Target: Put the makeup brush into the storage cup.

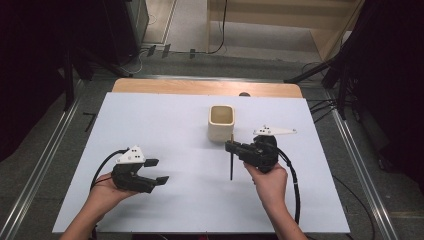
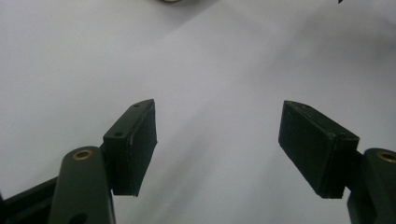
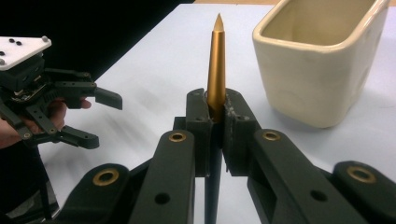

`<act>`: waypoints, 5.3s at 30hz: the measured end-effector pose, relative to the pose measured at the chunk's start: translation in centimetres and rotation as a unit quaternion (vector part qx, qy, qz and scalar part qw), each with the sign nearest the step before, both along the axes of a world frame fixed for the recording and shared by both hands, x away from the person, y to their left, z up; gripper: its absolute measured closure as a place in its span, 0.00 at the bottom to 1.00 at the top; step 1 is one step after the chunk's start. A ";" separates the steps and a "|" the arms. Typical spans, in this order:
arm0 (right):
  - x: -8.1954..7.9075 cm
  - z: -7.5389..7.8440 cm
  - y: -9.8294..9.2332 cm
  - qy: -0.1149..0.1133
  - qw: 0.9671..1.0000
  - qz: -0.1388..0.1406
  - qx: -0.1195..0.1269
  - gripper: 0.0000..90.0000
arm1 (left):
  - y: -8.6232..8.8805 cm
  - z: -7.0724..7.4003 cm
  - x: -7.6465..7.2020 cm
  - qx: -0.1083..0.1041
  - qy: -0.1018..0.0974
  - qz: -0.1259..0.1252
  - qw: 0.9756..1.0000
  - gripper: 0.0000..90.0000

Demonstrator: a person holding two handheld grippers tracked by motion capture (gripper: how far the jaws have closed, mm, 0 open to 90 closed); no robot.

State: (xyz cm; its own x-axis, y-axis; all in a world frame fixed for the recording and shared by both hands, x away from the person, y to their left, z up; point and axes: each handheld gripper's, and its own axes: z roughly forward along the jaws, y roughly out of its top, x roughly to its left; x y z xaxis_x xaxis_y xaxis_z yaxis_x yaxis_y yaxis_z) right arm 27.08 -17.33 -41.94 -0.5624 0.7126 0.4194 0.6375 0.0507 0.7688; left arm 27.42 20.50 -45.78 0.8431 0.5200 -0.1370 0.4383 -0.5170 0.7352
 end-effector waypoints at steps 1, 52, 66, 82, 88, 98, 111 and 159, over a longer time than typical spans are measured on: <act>0.0 0.1 -0.1 -0.002 1.000 -0.001 -0.001 0.93 | 0.0 0.0 0.0 0.000 0.000 0.000 1.000 0.32; 3.5 5.6 -1.2 -0.049 0.998 -0.031 -0.019 0.93 | 0.5 -0.2 0.4 0.012 -0.008 0.013 1.000 0.28; 5.1 6.9 -0.8 -0.061 0.997 -0.034 -0.029 0.93 | 0.5 -0.2 0.4 0.011 -0.007 0.015 1.000 0.28; 6.9 7.9 -0.4 -0.074 0.995 -0.054 -0.032 0.93 | 0.5 -0.3 0.5 0.013 -0.006 0.012 1.000 0.28; 7.8 7.8 -0.3 -0.075 0.994 -0.064 -0.036 0.93 | 0.5 -0.3 0.5 0.013 -0.006 0.011 1.000 0.28; 9.0 7.7 0.1 -0.079 0.993 -0.078 -0.037 0.93 | 0.6 -0.3 0.5 0.009 -0.004 0.013 1.000 0.28; 10.3 7.7 0.4 -0.097 0.991 -0.089 -0.038 0.93 | 0.5 -0.3 0.5 0.009 -0.005 0.010 1.000 0.28; 12.9 3.5 2.2 -0.118 0.986 -0.105 -0.058 0.92 | 0.6 -0.2 0.5 0.009 -0.003 0.007 1.000 0.29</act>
